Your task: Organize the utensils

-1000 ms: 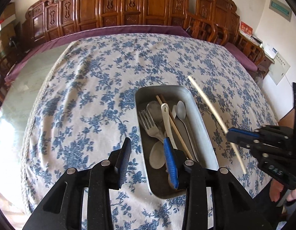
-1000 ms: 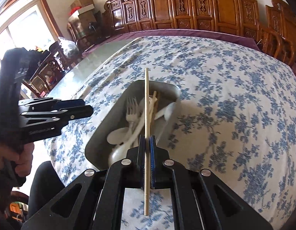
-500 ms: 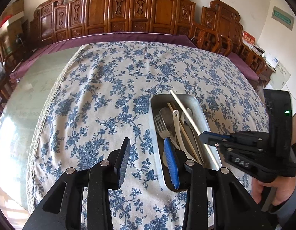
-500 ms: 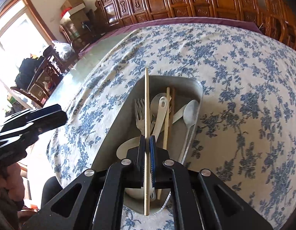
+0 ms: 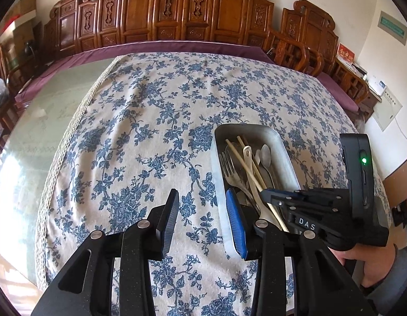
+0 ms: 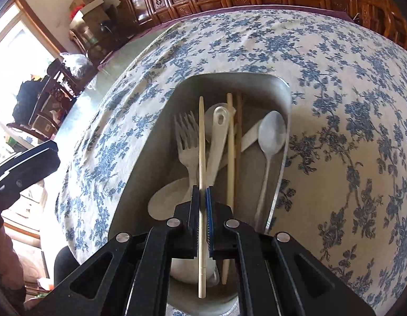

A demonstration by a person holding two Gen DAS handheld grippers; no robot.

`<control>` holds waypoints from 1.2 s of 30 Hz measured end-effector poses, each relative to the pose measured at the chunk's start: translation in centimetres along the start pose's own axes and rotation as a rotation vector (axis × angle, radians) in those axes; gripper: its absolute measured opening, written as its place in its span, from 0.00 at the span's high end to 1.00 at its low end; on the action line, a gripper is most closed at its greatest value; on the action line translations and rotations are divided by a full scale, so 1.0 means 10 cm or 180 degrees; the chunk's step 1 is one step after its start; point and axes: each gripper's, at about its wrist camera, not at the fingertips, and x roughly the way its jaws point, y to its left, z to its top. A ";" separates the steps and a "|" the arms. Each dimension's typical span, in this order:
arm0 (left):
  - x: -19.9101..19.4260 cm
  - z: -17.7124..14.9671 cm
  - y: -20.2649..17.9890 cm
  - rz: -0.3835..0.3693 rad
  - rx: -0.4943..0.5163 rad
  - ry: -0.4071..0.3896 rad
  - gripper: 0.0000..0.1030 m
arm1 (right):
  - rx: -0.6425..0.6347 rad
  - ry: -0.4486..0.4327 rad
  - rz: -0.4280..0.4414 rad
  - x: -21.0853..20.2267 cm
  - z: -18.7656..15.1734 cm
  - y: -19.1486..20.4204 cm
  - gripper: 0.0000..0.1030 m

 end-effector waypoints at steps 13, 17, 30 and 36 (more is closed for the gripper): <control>-0.22 -0.04 -0.07 0.0040 -0.0054 -0.0186 0.60 | -0.0244 -0.0316 -0.0062 -0.45 -0.11 0.11 0.91; -0.35 -0.09 -0.20 0.0026 -0.0022 -0.0275 0.56 | -0.0267 -0.0544 -0.0146 -0.84 -0.28 0.08 0.91; -0.82 -0.41 -0.66 0.0017 0.0082 -0.0562 0.18 | -0.0201 -0.1176 -0.0643 -1.95 -0.93 -0.11 0.22; -1.09 -0.52 -0.85 0.0030 0.0073 -0.0719 0.08 | -0.0147 -0.1402 -0.0851 -2.40 -1.16 -0.16 0.03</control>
